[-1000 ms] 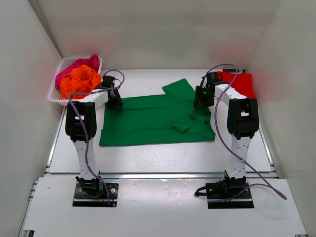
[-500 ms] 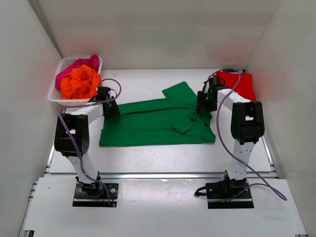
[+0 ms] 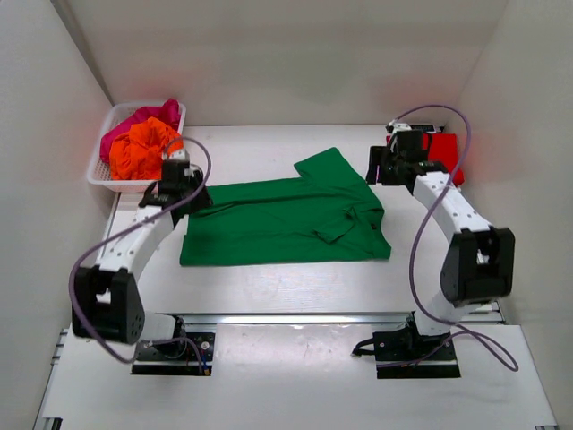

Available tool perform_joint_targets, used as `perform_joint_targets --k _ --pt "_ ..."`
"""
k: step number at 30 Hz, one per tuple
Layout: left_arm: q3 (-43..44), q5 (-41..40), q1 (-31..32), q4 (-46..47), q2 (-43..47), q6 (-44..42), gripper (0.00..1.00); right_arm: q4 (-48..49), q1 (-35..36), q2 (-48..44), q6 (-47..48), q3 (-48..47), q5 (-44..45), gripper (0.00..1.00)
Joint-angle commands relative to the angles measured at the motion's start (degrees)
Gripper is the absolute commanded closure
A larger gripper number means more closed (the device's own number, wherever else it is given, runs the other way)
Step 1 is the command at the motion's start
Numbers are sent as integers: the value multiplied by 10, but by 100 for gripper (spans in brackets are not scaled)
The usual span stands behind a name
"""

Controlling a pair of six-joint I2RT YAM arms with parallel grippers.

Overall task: Fold and stack the t-shirts
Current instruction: Fold the flattened tshirt in 1/3 of the way

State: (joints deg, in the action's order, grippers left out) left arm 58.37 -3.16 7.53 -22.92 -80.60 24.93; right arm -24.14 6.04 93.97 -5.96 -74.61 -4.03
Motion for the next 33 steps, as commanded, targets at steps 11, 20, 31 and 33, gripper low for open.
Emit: perform_joint_targets --k 11,20,31,33 --pt "-148 -61 71 -67 15 46 48 66 90 -143 -98 291 -8 61" --pt "-156 -43 102 -127 -73 48 50 -2 97 -139 -138 327 5 60" --pt "-236 -9 110 -151 9 55 51 -43 83 -221 -165 425 -15 60" --pt "-247 -6 108 -158 29 55 51 -49 82 -243 -169 444 -17 59"
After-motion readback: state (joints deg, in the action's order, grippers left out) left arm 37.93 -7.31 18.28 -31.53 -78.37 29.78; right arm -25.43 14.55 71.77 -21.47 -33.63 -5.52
